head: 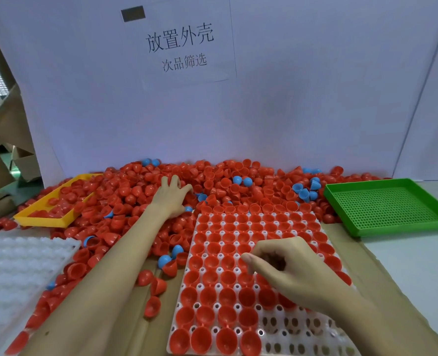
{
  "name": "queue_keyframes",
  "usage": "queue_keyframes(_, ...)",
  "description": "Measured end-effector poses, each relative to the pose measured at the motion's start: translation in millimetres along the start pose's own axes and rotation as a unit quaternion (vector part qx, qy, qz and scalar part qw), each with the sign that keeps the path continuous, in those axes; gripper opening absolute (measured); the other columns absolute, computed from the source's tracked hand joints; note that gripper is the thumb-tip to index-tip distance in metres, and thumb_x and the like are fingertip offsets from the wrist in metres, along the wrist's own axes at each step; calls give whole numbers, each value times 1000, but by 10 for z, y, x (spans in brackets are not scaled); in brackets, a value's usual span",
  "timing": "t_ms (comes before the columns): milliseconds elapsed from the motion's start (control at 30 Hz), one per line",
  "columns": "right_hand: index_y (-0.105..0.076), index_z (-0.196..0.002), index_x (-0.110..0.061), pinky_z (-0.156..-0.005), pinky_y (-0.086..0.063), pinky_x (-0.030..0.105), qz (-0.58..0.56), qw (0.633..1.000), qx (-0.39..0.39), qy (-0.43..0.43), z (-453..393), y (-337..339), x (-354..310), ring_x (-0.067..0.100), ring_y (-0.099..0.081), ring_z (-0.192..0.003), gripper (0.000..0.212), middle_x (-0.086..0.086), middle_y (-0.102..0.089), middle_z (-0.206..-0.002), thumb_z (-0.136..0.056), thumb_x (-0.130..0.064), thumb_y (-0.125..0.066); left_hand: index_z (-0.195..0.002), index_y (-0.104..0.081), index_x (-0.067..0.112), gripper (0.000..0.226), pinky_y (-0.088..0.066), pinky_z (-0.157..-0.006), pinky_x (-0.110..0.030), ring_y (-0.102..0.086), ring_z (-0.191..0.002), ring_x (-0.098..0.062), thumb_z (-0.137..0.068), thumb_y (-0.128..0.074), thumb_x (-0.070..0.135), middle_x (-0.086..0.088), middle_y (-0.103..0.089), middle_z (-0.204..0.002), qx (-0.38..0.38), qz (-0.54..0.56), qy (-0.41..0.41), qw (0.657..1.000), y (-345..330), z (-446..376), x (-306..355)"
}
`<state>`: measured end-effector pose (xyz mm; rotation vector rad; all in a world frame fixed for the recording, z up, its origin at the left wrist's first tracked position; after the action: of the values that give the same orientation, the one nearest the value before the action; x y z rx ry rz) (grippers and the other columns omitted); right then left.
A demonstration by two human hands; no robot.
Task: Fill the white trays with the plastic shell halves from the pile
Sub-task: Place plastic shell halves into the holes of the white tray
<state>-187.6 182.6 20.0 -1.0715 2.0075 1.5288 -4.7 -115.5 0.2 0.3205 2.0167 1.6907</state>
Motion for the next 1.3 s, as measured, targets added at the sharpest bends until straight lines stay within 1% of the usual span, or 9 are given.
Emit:
queue_keyframes(267, -74, -79, -27, -54, -38, 18, 12, 1000, -11, -7, 1, -29, 8, 8, -51, -51, 34, -13, -58, -57, -104, -45, -59, -141, -55, 10, 43, -50, -93, -37, -54, -124, -31, -99, -62, 11, -12, -54, -142, 149, -130, -71, 978, 55, 433, -8)
queue_keyframes(333, -74, -79, -28, -53, -40, 19, 12, 1000, -6, -6, 5, -18, 3, 8, -52, -51, 34, -13, -58, -57, -104, -45, -59, -137, -58, 6, 42, -53, -87, -40, -59, -111, -32, -98, -68, 17, -13, -58, -132, 177, -88, -51, 979, 65, 553, -77)
queue_keyframes(467, -74, -78, -29, -53, -43, 25, 5, 1000, 6, -6, 8, 9, -1, 9, -53, -50, 34, -11, -60, -57, -103, -47, -58, -129, -60, 4, 35, -52, -57, -40, -63, -90, -32, -95, -62, -6, -13, -55, -119, 254, 40, -16, 966, 200, 776, -241)
queue_keyframes(600, -70, -76, -37, -54, -40, 18, 3, 1000, 19, 7, 1, 31, 7, 10, -54, -50, 31, -13, -58, -55, -103, -46, -58, -129, -53, 16, 28, -57, -73, -39, -69, -92, -22, -103, -64, 17, 1, -62, -122, 314, 264, -19, 912, 420, 1095, -93)
queue_keyframes(700, -71, -83, -36, -55, -38, 14, 8, 998, 51, 20, -2, 50, 15, 9, -56, -53, 26, -13, -61, -60, -104, -45, -58, -116, -50, 27, 34, -56, -75, -25, -75, -80, -19, -95, -76, 30, 7, -70, -108, 236, 549, -39, 801, 561, 1357, 289)
queue_keyframes(767, -70, -101, -36, -57, -42, 15, 7, 997, 78, 15, -14, 56, 51, 11, -61, -60, 9, -10, -65, -70, -103, -38, -61, -111, -55, 23, 32, -58, -70, -27, -77, -79, -25, -93, -80, 31, 0, -75, -108, 191, 640, -87, 739, 616, 1512, 627)
queue_keyframes(867, -57, -131, -42, -62, -51, 21, -37, 994, 100, 15, -33, 46, 50, 18, -68, -75, 37, -11, -66, -92, -99, -27, -70, -108, -66, 16, 26, -60, -64, -31, -75, -83, -29, -91, -82, 25, -1, -73, -113, 161, 707, -116, 679, 587, 1687, 974)
queue_keyframes(1100, -63, -127, -47, -59, -49, 15, -41, 993, 98, 43, -42, -62, -34, 17, -73, -89, 43, -13, -69, -109, -89, -37, -80, -121, -70, 29, 43, -60, -69, -27, -69, -78, -15, -83, -89, 33, 0, -66, -86, 140, 697, -102, 696, 519, 1817, 969)
queue_keyframes(1300, -68, -117, -43, -65, -60, 27, -18, 993, 107, 49, -29, -113, -65, 13, -73, -90, 33, -16, -70, -109, -90, -26, -80, -131, -53, 27, 69, -61, -68, -34, -72, -79, -24, -76, -93, 38, -8, -69, -85, 117, 744, -123, 647, 525, 1841, 978)
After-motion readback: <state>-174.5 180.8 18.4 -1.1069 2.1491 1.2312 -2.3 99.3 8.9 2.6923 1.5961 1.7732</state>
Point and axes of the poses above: each hand's wrist, its own z-axis away from the middle knuckle, its own y-axis out of the back of the hand, x = y × z, the point moved 4 cm from there along -z, towards the middle knuckle
